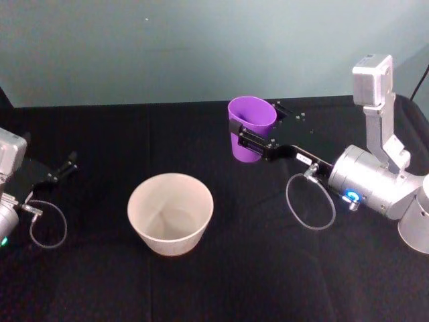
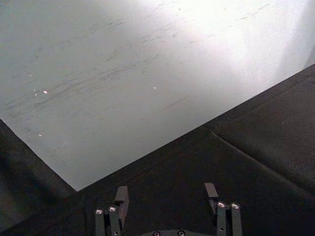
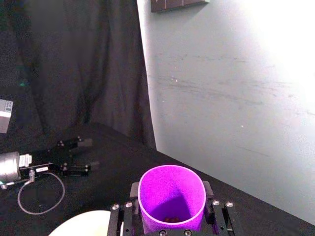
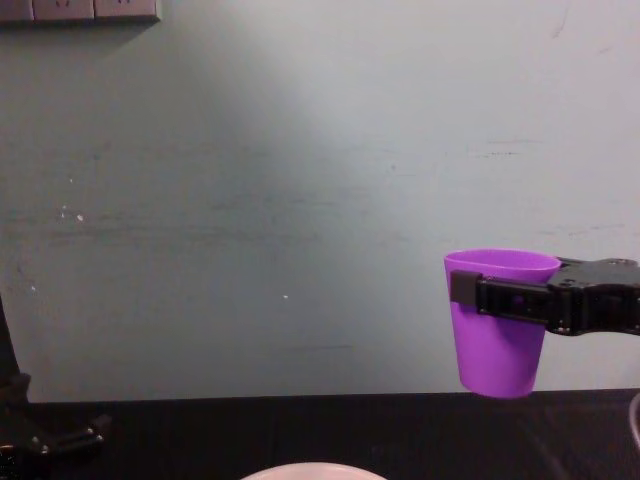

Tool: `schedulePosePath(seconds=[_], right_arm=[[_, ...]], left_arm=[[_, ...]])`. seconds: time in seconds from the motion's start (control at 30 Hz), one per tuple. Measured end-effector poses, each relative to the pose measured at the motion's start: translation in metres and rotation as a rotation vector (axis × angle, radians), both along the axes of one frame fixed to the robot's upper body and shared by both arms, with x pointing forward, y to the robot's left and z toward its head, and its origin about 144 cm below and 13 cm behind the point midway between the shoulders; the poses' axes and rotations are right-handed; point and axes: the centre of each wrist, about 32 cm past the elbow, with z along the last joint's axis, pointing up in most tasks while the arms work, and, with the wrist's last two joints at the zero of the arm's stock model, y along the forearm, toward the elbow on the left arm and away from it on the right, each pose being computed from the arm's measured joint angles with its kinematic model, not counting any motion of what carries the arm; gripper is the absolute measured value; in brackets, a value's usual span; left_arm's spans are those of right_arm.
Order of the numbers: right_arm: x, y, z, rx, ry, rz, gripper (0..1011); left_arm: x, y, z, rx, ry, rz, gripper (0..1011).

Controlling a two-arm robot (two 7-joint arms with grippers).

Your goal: Pick up the cup and pour the mung beans from the cup into the bowl.

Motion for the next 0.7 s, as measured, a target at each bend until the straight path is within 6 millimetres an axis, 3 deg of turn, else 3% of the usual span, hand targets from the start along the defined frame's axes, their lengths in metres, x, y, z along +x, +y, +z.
schedulePosePath(seconds=[0.7], right_arm=[[0.0000,0.0000,0.0000,0.000,0.000,0.000,724]], left_arm=[[0.0000,0.0000,0.0000,0.000,0.000,0.000,1000]])
